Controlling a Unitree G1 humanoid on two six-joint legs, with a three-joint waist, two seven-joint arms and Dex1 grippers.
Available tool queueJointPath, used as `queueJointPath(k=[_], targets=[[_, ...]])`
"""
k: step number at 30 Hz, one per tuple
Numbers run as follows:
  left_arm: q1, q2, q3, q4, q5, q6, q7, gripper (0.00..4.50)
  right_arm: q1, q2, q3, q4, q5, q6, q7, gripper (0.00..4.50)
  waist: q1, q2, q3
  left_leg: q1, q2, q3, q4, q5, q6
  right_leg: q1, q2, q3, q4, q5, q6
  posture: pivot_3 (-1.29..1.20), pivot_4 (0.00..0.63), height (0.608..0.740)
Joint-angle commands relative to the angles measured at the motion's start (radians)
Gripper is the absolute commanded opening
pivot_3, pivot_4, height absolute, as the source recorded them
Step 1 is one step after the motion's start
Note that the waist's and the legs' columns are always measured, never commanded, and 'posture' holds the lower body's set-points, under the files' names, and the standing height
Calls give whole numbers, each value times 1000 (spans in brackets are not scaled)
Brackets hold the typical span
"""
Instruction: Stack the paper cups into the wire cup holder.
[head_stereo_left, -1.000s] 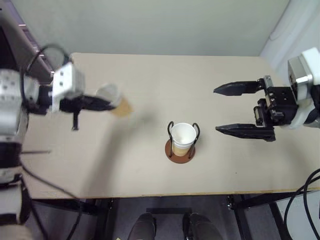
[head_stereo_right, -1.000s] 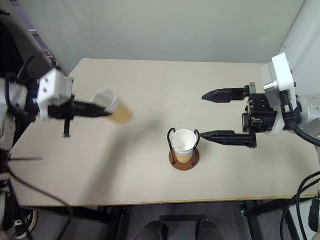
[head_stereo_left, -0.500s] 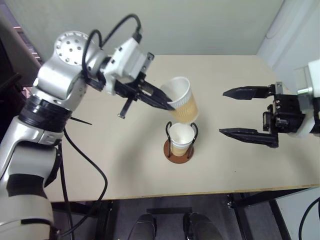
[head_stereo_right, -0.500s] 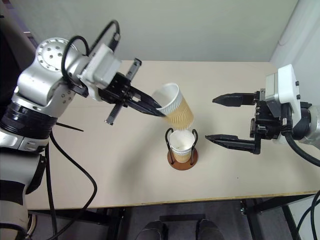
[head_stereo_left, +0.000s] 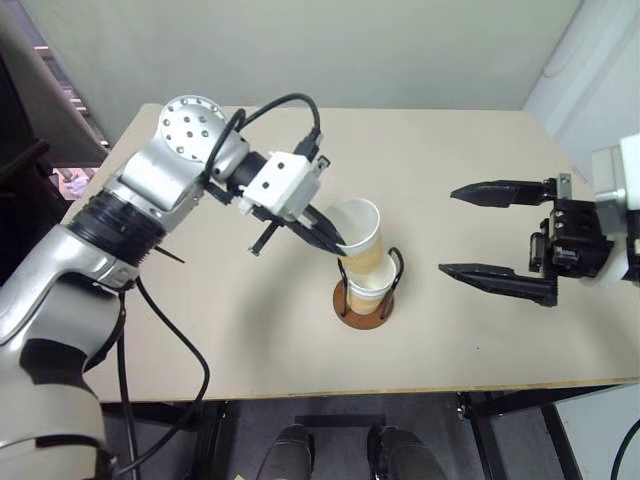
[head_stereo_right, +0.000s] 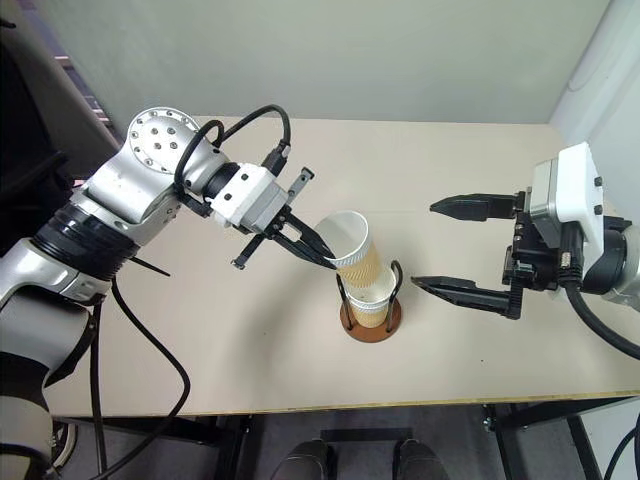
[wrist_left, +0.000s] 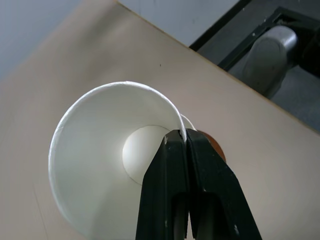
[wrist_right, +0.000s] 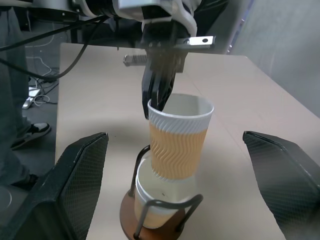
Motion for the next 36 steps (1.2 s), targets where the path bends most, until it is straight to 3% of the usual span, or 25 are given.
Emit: queueJointPath(k=[1,5,9,15,20,25,30,36], targets=[[-10,4,-2,-27,-18,-9,-40,35,0,-25,-33,-22,22,-6,-12,4500,0,0,0,0,0,0,0,0,0,0,0,0,-1,0,0,0,150,740],[-8,-4,-11,-38,-18,2,-40,940,14,-33,-34,-26,26,-9,-15,4500,1,0,0,-1,0,0,0,0,0,0,0,0,-2,1,1,0,150,740],[-18,-21,4,-12,-11,8,-40,2385,17,-35,-29,-30,30,-10,-23,4500,2,0,0,-2,0,1,2,0,0,1,0,0,-3,1,2,0,150,740],[27,-82,189,67,67,109,-17,4465,17,-33,8,-1,-9,-33,-2,4500,2,0,0,-2,0,1,5,-2,3,1,0,0,-3,3,4,0,150,740],[266,84,391,-38,36,317,0,4465,69,-42,95,131,-151,-105,80,4500,-22,3,-2,1,1,5,5,-2,2,2,1,2,-3,3,4,0,150,740],[626,276,620,-118,7,450,47,4465,192,-61,56,356,-229,-199,264,4500,-21,4,-2,1,1,5,4,0,-1,1,1,3,-4,3,4,0,150,740],[894,309,795,-255,4,518,129,4465,279,-55,30,465,-286,-268,330,4500,2,4,-2,2,0,4,3,-4,6,2,-1,3,-4,0,0,0,150,740],[999,311,920,-344,7,589,173,4465,233,-33,57,477,-277,-260,332,4500,-6,4,-2,6,1,5,3,-6,9,2,0,2,5,-5,-16,0,150,740]])
